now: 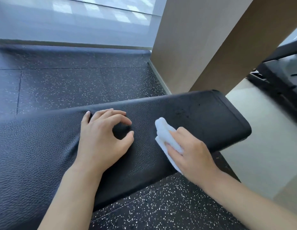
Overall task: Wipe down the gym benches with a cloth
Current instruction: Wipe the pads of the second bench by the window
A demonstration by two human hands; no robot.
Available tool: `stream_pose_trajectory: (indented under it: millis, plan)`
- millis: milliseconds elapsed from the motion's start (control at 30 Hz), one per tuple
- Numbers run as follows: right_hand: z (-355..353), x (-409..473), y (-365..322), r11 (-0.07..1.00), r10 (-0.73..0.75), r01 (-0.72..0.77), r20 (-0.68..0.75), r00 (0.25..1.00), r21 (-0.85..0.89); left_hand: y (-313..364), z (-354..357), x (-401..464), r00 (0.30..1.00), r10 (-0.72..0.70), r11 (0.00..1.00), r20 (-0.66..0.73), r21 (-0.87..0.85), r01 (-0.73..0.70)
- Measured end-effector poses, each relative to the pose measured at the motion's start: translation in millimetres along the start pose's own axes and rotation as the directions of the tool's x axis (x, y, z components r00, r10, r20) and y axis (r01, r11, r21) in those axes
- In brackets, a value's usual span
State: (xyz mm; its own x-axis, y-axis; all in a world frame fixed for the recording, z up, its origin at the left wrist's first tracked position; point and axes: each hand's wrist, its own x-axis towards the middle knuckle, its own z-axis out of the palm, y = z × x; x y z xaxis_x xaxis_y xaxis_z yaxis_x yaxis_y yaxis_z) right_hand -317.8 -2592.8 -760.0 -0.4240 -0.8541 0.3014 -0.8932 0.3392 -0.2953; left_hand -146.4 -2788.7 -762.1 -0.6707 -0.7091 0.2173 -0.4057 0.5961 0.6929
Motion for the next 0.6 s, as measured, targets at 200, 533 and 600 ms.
stream_pose_trajectory:
  millis: [200, 533, 600]
  plan:
    - [8.6, 4.7, -5.8, 0.999, 0.035, -0.029, -0.151, 0.988, 0.045, 2.4, 0.2, -1.8, 1.000, 0.023, 0.998, 0.021, 0.056, -0.024]
    - [15.3, 17.2, 4.5, 0.998, -0.031, 0.035, -0.100, 0.994, 0.047, 55.3, 45.7, -20.9, 0.994, 0.007, 0.974, 0.107, 0.223, -0.031]
    - [16.2, 20.7, 6.9, 0.997, -0.044, 0.050, -0.101, 0.994, 0.061, 64.5, 57.8, -25.2, 0.995, 0.016, 0.971, 0.097, 0.236, -0.038]
